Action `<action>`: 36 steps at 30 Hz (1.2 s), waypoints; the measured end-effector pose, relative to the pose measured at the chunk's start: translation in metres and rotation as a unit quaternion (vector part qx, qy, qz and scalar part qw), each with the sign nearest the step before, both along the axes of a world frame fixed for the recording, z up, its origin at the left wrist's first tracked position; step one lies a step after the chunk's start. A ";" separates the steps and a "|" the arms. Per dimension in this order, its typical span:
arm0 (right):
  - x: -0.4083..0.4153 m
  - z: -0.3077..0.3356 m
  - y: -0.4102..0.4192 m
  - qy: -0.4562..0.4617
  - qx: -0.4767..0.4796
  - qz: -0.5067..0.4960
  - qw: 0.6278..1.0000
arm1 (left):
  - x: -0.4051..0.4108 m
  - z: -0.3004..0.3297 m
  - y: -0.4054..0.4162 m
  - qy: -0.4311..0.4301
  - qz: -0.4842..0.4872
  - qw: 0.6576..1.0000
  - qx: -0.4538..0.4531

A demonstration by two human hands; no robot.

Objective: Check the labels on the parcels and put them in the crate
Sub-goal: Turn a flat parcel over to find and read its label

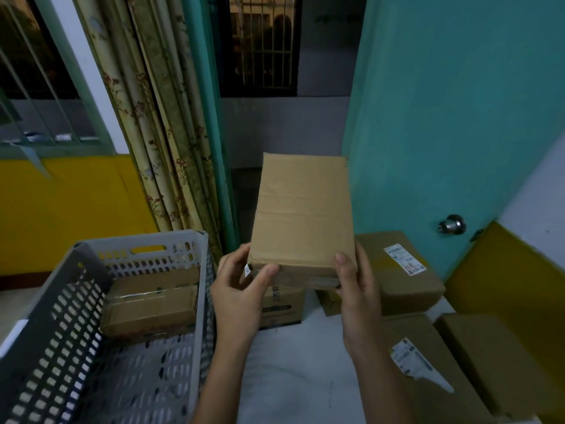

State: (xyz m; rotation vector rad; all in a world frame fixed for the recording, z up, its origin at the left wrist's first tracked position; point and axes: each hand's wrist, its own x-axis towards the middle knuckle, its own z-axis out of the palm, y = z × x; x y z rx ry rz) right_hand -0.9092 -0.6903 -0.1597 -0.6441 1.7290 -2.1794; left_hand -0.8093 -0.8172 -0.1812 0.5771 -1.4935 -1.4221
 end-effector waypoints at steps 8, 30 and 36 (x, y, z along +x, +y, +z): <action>0.007 -0.006 -0.004 0.001 -0.007 -0.040 0.999 | -0.003 -0.003 -0.002 -0.020 -0.082 0.995 0.052; 0.005 -0.005 0.004 0.027 0.142 0.004 0.990 | -0.001 -0.009 -0.011 -0.151 -0.044 0.987 -0.020; 0.001 0.001 0.008 0.019 0.172 -0.007 0.985 | 0.005 -0.009 -0.006 -0.185 -0.048 0.980 -0.057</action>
